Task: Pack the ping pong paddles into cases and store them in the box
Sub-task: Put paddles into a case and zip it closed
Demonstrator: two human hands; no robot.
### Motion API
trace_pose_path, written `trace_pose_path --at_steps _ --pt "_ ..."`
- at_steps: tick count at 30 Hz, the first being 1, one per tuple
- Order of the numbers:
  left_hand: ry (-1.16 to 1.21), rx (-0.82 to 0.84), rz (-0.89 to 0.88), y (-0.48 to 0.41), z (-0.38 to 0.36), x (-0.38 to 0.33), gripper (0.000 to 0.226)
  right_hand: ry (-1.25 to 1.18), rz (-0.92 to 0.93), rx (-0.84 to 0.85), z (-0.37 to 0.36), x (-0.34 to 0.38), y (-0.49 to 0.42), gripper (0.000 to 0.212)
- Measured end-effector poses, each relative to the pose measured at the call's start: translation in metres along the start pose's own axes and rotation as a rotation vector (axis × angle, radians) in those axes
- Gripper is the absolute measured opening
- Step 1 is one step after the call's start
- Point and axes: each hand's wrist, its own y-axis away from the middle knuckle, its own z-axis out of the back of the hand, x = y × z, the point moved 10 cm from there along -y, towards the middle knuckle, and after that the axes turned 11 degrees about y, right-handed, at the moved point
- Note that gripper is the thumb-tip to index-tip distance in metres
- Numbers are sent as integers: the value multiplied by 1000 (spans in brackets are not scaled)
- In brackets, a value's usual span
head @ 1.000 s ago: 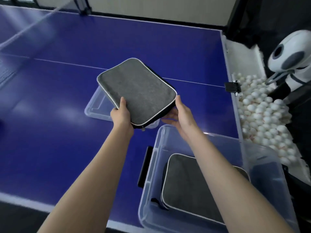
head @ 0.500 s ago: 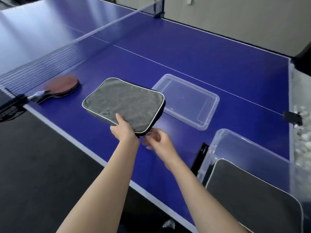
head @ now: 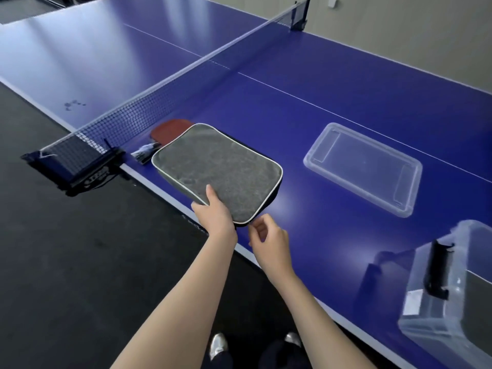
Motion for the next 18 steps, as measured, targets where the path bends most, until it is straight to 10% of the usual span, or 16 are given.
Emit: trace_pose_path --at_steps 18 --pt "-67 179 -48 -160 -68 -77 31 -74 73 -196 -45 63 -132 30"
